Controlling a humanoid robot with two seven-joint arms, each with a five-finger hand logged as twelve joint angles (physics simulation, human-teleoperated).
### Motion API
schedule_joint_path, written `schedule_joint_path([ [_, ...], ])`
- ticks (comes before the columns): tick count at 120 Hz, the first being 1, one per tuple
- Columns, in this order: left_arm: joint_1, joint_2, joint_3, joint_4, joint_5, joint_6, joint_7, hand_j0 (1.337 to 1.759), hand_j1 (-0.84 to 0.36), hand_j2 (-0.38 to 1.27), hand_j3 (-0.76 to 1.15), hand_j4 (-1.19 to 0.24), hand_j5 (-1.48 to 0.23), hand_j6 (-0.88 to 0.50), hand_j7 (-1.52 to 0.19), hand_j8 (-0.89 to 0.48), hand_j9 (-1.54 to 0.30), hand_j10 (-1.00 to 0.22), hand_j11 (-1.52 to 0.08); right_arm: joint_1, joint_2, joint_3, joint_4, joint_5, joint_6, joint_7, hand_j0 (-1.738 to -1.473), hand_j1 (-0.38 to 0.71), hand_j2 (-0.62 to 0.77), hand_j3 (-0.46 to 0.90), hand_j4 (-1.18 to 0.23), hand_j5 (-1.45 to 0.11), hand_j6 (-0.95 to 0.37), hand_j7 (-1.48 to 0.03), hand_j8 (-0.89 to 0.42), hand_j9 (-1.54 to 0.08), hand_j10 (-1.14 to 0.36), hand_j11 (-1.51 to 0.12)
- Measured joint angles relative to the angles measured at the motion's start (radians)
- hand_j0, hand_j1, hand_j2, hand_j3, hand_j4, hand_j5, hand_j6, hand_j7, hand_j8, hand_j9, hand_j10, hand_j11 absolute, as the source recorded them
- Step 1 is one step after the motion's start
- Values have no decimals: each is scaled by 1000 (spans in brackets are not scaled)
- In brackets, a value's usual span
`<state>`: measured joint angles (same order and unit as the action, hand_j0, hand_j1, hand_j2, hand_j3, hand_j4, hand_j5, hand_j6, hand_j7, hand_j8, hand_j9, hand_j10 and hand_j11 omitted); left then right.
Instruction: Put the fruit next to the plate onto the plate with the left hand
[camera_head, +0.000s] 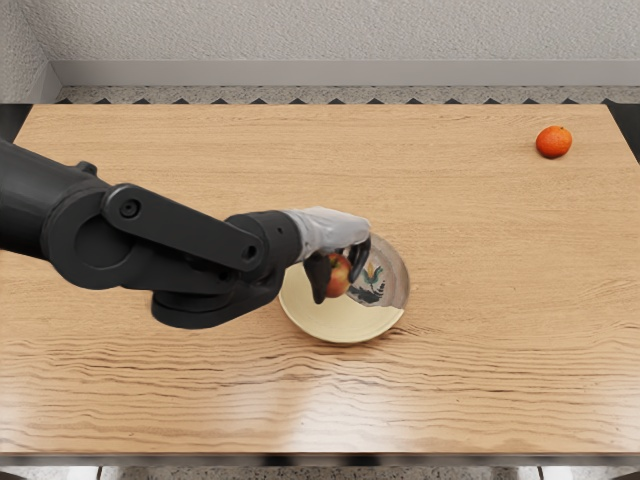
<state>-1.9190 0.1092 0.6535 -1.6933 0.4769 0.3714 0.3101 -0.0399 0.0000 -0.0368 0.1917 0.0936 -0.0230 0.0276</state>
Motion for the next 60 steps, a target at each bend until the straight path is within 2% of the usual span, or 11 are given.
schedule_joint_path([
  [16, 0, -7, -9, 6, -16, 1, 0, 1650, -260, 356, 0, -807, -1216, -367, -1181, -337, -1144, -668, -1157, 0, 0, 0, 0, 0, 0, 0, -1658, -312, -6, 0, -31, -40, -31, -40, -31, -40, -31, -40],
  [30, 0, -8, -16, 9, -35, 4, 1, 1653, -231, 307, 0, -703, -1014, -447, -994, -412, -969, -711, -981, 0, 0, 0, 0, 0, 0, 0, -1658, -312, -6, 0, -31, -40, -31, -40, -31, -40, -31, -40],
  [46, 0, -7, -19, 17, -62, 2, 1, 1655, -130, 189, 0, -513, -719, -382, -709, -362, -696, -518, -702, 0, 0, 0, 0, 0, 0, 0, -1658, -312, -6, 0, -31, -40, -31, -40, -31, -40, -31, -40],
  [60, 0, 12, -22, 31, -71, 0, 1, 1657, -53, 129, 0, -400, -549, -326, -543, -315, -536, -403, -540, 0, 0, 0, 0, 0, 0, 0, -1658, -312, -6, 0, -31, -40, -31, -40, -31, -40, -31, -40],
])
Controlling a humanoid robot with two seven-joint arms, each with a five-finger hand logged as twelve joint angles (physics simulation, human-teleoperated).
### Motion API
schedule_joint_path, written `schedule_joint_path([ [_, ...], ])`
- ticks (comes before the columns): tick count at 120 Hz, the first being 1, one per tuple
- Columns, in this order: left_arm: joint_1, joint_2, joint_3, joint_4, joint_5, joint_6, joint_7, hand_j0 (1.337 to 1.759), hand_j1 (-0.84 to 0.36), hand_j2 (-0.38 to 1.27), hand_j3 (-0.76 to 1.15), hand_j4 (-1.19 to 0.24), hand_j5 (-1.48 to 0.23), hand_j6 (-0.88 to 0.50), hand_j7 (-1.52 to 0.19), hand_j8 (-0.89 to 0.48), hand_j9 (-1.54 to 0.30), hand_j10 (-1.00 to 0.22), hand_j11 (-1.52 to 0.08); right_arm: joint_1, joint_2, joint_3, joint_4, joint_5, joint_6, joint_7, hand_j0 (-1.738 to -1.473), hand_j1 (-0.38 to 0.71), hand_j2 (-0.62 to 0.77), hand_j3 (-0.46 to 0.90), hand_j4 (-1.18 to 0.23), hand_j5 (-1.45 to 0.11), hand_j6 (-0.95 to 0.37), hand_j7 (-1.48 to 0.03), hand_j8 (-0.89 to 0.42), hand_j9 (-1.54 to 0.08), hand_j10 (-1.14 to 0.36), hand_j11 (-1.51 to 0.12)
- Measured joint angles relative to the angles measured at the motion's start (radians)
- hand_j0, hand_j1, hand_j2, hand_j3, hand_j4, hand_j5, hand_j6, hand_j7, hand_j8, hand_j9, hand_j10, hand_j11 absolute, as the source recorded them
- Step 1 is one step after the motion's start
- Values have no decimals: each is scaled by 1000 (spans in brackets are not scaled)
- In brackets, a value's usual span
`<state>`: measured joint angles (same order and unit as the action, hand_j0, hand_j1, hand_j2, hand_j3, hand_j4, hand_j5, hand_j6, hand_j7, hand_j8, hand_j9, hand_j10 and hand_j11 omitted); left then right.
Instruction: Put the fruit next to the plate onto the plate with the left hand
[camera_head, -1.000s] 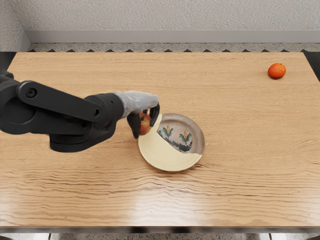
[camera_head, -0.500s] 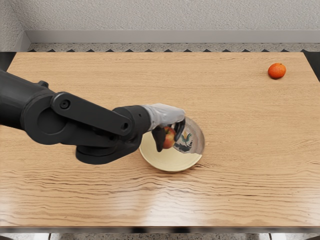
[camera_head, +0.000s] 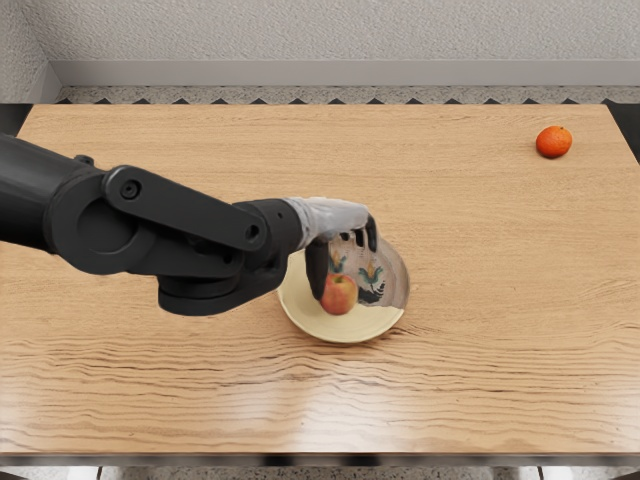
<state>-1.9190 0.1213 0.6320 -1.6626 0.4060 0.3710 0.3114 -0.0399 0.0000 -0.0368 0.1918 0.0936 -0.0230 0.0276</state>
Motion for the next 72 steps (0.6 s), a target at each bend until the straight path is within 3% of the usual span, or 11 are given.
schedule_joint_path([
  [23, 59, 227, -83, 1, 0, -33, -1, 1657, 8, 81, 0, -310, -415, -281, -412, -277, -409, -311, -411, 0, 0, 0, 0, 0, 0, 0, -1658, -312, -6, 0, -31, -40, -31, -40, -31, -40, -31, -40],
  [37, 143, 421, -208, -2, 0, -200, -1, 1658, 25, 68, 0, -285, -377, -269, -376, -266, -374, -286, -375, 0, 0, 0, 0, 0, 0, 0, -1658, -312, -6, 0, -31, -40, -31, -40, -31, -40, -31, -40],
  [50, 279, 553, -360, -1, 0, -384, -1, 1658, 34, 61, 0, -272, -357, -263, -356, -261, -355, -272, -355, 0, 0, 0, 0, 0, 0, 0, -1658, -312, -6, 0, -31, -40, -31, -40, -31, -40, -31, -40],
  [55, 374, 602, -434, 5, 0, -457, -1, 1658, 36, 59, 0, -268, -351, -261, -351, -259, -350, -269, -350, 0, 0, 0, 0, 0, 0, 0, -1658, -312, -6, 0, -31, -40, -31, -40, -31, -40, -31, -40],
  [65, 539, 619, -615, 49, 0, -632, -1, 1658, 40, 57, 0, -264, -344, -259, -343, -258, -343, -264, -343, 0, 0, 0, 0, 0, 0, 0, -1658, -312, -6, 0, -31, -40, -31, -40, -31, -40, -31, -40],
  [72, 600, 642, -730, 87, -1, -746, -1, 1658, 42, 56, 0, -261, -340, -258, -339, -257, -339, -261, -339, 0, 0, 0, 0, 0, 0, 0, -1658, -312, -6, 0, -31, -40, -31, -40, -31, -40, -31, -40],
])
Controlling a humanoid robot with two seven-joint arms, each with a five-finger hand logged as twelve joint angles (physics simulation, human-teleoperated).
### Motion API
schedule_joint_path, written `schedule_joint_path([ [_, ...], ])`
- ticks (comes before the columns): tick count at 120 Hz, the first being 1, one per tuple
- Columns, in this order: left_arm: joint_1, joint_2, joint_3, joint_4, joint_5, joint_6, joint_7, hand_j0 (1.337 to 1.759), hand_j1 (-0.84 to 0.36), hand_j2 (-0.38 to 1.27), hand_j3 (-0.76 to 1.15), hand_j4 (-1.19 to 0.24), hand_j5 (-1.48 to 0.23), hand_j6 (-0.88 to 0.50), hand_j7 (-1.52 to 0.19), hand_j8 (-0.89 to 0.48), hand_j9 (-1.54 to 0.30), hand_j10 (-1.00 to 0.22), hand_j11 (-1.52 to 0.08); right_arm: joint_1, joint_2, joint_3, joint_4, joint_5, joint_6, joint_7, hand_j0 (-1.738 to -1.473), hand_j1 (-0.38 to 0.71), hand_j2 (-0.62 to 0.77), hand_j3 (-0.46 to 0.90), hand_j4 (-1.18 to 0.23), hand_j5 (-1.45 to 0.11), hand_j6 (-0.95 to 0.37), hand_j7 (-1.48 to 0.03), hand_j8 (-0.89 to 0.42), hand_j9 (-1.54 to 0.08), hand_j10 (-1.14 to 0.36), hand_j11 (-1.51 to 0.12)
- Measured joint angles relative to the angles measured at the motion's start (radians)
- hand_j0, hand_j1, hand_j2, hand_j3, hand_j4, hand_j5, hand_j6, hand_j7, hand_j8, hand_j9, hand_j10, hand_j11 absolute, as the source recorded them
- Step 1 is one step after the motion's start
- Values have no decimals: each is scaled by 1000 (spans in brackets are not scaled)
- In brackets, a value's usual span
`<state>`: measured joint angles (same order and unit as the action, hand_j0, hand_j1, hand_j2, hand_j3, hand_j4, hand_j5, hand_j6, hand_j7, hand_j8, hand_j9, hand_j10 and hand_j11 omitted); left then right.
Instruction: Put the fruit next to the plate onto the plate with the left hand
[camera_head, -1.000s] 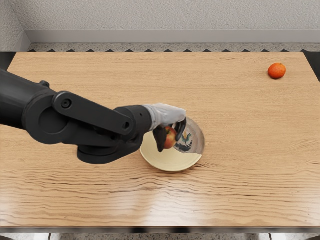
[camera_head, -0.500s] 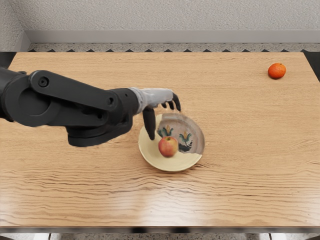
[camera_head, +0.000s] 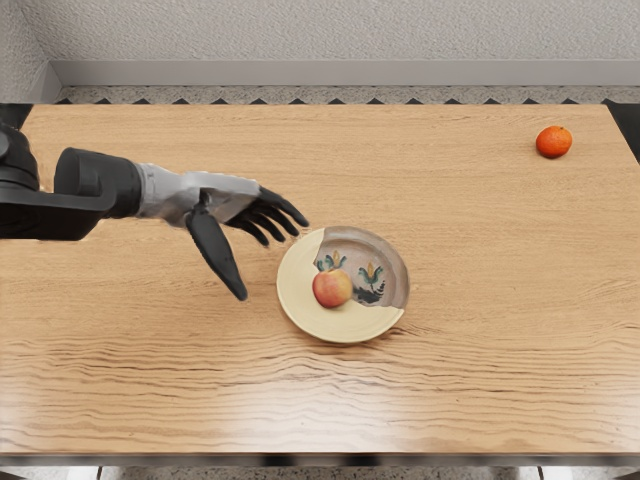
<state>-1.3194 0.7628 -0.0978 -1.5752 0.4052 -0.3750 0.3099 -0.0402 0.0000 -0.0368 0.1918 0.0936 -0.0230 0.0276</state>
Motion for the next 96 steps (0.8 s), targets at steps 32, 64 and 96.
schedule_joint_path([
  [32, 252, 91, -341, 130, -93, -216, 0, 1658, 46, 53, 0, -256, -331, -255, -331, -255, -331, -255, -331, 0, 0, 0, 0, 0, 0, 0, -1658, -312, -6, 0, -31, -40, -31, -40, -31, -40, -31, -40],
  [64, 376, 141, -463, 228, -187, -235, -6, 1658, 47, 52, 0, -254, -329, -254, -329, -254, -329, -254, -329, 0, 0, 0, 0, 0, 0, 0, -1658, -312, -6, 0, -31, -40, -31, -40, -31, -40, -31, -40],
  [96, 388, 140, -486, 269, -217, -236, -8, 1658, 48, 52, 0, -253, -328, -253, -328, -253, -328, -253, -328, 0, 0, 0, 0, 0, 0, 0, -1658, -312, -6, 0, -31, -40, -31, -40, -31, -40, -31, -40],
])
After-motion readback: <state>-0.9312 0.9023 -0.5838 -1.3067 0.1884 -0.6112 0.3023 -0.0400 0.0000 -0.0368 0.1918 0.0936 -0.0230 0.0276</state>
